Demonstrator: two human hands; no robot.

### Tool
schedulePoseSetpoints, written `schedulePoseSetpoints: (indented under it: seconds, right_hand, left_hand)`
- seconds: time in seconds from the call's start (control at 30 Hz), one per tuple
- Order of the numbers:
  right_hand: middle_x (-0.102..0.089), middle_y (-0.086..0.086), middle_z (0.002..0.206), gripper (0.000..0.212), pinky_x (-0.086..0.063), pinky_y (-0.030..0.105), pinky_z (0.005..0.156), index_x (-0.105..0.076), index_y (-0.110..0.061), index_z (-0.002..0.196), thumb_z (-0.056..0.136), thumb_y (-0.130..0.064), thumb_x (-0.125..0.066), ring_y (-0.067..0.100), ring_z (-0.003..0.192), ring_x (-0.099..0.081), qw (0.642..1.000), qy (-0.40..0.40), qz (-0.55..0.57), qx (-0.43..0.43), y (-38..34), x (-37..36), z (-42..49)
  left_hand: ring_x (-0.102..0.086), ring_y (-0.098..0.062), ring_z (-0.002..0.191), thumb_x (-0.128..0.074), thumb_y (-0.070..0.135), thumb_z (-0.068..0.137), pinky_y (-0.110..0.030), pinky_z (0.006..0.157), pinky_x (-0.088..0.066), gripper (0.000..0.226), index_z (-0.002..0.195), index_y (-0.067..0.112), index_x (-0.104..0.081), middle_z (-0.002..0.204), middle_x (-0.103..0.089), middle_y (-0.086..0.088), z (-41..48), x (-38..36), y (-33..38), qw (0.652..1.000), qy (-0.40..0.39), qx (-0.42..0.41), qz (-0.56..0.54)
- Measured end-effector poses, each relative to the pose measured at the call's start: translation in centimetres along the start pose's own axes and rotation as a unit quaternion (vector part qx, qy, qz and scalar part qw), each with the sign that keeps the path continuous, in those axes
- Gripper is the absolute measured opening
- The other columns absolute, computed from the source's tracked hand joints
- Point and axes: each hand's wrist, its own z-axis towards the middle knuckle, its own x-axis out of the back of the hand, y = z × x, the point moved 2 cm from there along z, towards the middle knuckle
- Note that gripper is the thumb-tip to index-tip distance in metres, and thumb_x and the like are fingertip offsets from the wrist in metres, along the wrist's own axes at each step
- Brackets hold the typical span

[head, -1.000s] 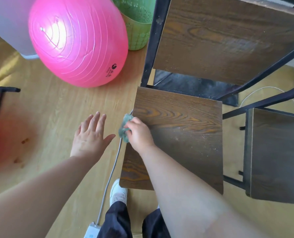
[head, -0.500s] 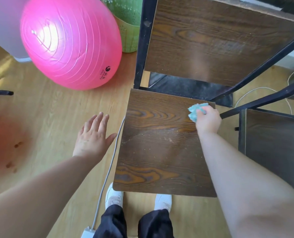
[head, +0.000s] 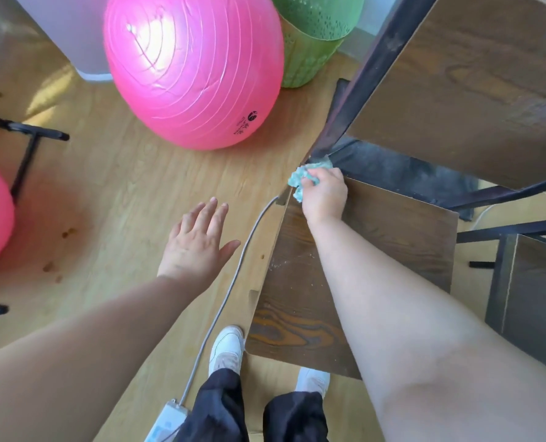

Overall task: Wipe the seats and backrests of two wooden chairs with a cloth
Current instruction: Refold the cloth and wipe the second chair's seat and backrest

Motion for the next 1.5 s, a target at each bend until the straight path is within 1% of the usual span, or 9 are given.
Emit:
schedulePoseSetpoints:
  seconds: [0.13,0.27,0.47,0.6,0.73,1.17,1.3,1.43,1.5]
  right_hand:
    - [-0.056,0.003,0.122,0.023,-0.049,0.03,0.094,-0.069,-0.012,0.114,0.093,-0.015,-0.059,0.022,0.106,-0.059,0.996,-0.052,-0.052,0.055,-0.5,0.0,1.0]
    - [-0.057,0.002,0.125,0.024,-0.039,0.017,0.087,-0.071,-0.013,0.111,0.09,-0.011,-0.059,0.019,0.108,-0.056,0.981,-0.119,-0.087,0.13,0.2,0.4,0.4]
    - [-0.06,0.0,0.109,0.021,-0.042,0.023,0.078,-0.074,-0.014,0.102,0.088,-0.008,-0.059,0.02,0.092,-0.058,0.951,-0.208,-0.095,0.209,1.4,-0.2,-4.8]
    - [-0.06,0.001,0.104,0.021,-0.039,0.024,0.073,-0.074,-0.011,0.103,0.088,-0.007,-0.06,0.021,0.087,-0.058,0.941,-0.233,-0.087,0.231,2.6,-0.2,-8.8]
    - [-0.062,0.006,0.101,0.02,-0.047,0.033,0.076,-0.075,-0.01,0.101,0.085,-0.007,-0.063,0.026,0.088,-0.06,0.931,-0.259,-0.074,0.248,3.8,0.1,-13.6]
    - [-0.061,0.007,0.1,0.023,-0.047,0.033,0.081,-0.074,-0.01,0.101,0.083,-0.003,-0.062,0.027,0.094,-0.06,0.887,-0.37,-0.039,0.275,7.6,0.6,-24.9]
    - [-0.059,0.005,0.094,0.024,-0.041,0.024,0.076,-0.075,-0.009,0.102,0.085,-0.001,-0.061,0.016,0.082,-0.056,0.907,-0.345,0.009,0.242,8.1,2.0,-24.0]
    - [-0.058,0.002,0.091,0.021,-0.034,0.01,0.069,-0.077,-0.012,0.098,0.083,-0.002,-0.066,0.007,0.069,-0.048,0.956,-0.235,0.04,0.171,8.4,5.0,-19.1]
    - [-0.056,0.0,0.093,0.022,-0.032,0.002,0.07,-0.076,-0.013,0.101,0.084,-0.004,-0.066,0.007,0.071,-0.05,0.976,-0.179,0.039,0.121,8.4,6.7,-15.1]
  left_hand:
    - [-0.01,-0.023,0.148,-0.025,0.06,0.095,-0.042,0.115,-0.024,0.074,0.155,0.02,-0.012,0.162,-0.013,-0.001,-0.3,0.3,-0.8,1.0,-0.003,-0.003,-0.006]
    - [-0.009,-0.023,0.148,-0.025,0.06,0.095,-0.042,0.116,-0.021,0.073,0.155,0.02,-0.011,0.163,-0.012,-0.001,-1.3,-0.1,-0.8,1.0,-0.016,-0.014,-0.01]
    - [-0.009,-0.024,0.148,-0.031,0.057,0.097,-0.042,0.117,-0.017,0.071,0.155,0.02,-0.01,0.163,-0.01,-0.001,-3.5,-0.9,-0.5,0.999,-0.034,-0.016,-0.013]
    - [-0.012,-0.026,0.147,-0.033,0.056,0.098,-0.043,0.117,-0.018,0.071,0.155,0.019,-0.012,0.162,-0.013,-0.004,-5.7,-1.4,0.1,0.999,-0.038,-0.035,0.003]
    - [-0.014,-0.026,0.147,-0.033,0.056,0.097,-0.043,0.117,-0.02,0.071,0.155,0.018,-0.014,0.162,-0.015,-0.004,-7.9,-1.9,0.4,0.999,-0.033,-0.035,0.009]
    - [-0.018,-0.027,0.146,-0.029,0.058,0.095,-0.045,0.116,-0.024,0.072,0.153,0.016,-0.021,0.16,-0.022,-0.005,-14.9,-4.1,1.9,1.0,-0.023,0.005,0.001]
    - [-0.02,-0.027,0.146,-0.033,0.057,0.096,-0.047,0.115,-0.026,0.071,0.153,0.016,-0.023,0.16,-0.024,-0.006,-15.7,-4.2,3.1,1.0,-0.025,0.017,-0.006]
    - [-0.017,-0.026,0.147,-0.029,0.057,0.096,-0.046,0.117,-0.023,0.071,0.154,0.017,-0.02,0.16,-0.022,-0.005,-15.3,-3.7,4.3,1.0,-0.028,0.01,0.003]
    - [-0.018,-0.026,0.147,-0.029,0.057,0.095,-0.045,0.117,-0.023,0.072,0.154,0.017,-0.02,0.16,-0.022,-0.005,-14.4,-3.3,4.9,1.0,-0.022,0.007,-0.006]
